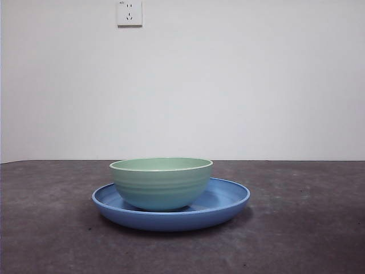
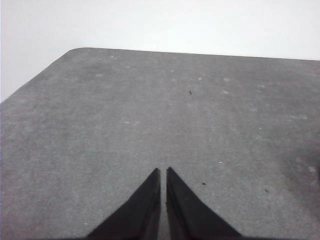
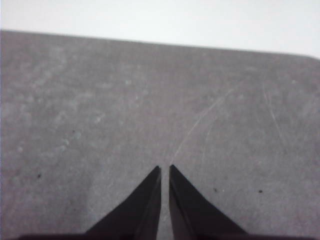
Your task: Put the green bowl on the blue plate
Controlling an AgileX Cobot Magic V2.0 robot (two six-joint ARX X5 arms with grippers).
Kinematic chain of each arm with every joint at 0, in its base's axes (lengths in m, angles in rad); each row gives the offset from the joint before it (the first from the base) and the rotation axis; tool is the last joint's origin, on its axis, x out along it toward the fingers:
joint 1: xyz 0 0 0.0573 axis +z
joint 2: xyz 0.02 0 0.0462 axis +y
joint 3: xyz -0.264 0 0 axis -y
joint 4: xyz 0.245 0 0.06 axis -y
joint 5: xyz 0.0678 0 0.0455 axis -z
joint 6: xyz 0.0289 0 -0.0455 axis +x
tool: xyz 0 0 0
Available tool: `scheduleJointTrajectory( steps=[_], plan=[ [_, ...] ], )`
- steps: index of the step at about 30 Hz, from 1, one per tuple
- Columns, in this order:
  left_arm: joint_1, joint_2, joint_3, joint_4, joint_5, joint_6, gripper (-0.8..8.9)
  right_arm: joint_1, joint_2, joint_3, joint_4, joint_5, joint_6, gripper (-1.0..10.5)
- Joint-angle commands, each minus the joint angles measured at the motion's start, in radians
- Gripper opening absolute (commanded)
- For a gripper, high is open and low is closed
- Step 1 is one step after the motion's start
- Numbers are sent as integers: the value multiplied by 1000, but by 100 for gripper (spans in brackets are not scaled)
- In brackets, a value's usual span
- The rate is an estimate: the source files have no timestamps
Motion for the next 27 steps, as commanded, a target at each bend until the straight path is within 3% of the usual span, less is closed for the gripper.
scheduleJointTrajectory(
  steps=[1, 7, 13, 27],
  plan=[
    [0, -2, -21, -6, -3, 4, 19, 1, -2, -14, 10, 14, 13, 24],
    [0, -2, -21, -6, -3, 4, 19, 5, -2, -17, 24, 26, 14, 24],
    [0, -2, -21, -6, -3, 4, 19, 24, -2, -20, 30, 91, 43, 24],
    [0, -2, -21, -6, -3, 4, 19, 48, -2, -20, 52, 91, 43, 24]
  ],
)
